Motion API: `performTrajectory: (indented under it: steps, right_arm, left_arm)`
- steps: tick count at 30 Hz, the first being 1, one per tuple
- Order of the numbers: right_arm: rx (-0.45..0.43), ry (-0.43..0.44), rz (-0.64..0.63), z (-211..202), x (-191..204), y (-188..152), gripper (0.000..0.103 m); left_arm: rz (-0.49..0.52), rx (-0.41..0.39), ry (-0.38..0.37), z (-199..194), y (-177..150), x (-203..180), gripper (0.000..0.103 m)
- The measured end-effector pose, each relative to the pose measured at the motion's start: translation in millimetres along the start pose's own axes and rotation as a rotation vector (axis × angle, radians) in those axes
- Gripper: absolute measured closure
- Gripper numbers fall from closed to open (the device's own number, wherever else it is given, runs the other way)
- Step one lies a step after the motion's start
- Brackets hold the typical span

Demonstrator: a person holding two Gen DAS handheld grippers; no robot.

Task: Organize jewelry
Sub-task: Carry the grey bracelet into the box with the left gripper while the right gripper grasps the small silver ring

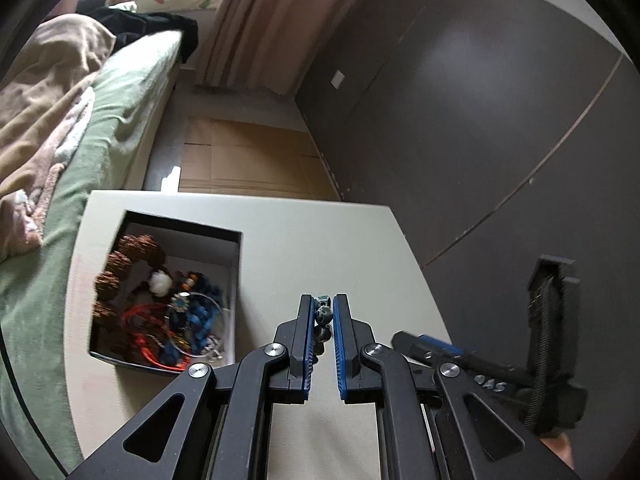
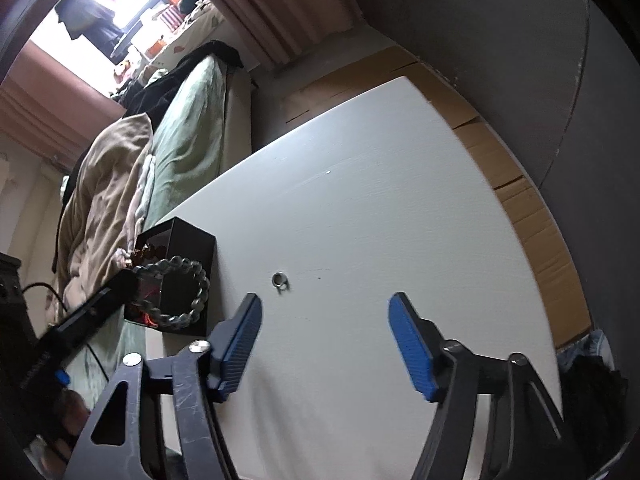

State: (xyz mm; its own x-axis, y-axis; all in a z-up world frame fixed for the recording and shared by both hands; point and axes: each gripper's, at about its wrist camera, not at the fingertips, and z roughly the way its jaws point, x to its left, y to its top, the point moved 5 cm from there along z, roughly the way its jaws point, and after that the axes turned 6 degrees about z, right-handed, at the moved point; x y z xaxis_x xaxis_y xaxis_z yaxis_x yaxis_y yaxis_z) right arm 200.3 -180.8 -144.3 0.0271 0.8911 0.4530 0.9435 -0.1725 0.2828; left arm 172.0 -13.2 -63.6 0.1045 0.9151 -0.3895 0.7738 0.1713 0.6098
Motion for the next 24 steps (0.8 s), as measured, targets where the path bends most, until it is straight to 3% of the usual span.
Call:
performTrajectory:
  steps: [2,14,24]
  right_arm:
    - [0.008,0.003,-0.014,6.9,5.4,0.2,0.052]
    - [0.046,-0.037,-0.122,48.0,38.5,-0.3,0.071]
    - [0.03,-0.156,-0.235,65.5,52.9,-0.1,0.072]
  left_arm:
    - [-0.011,-0.016,-0.001,-6.2,2.8,5.1,0.094]
    - [-0.085,-0.072,-0.009,-29.5,18.1,38.8,0.094]
    - [-0.126,-0.064,0.004,-28.7,20.8,61.5,0.094]
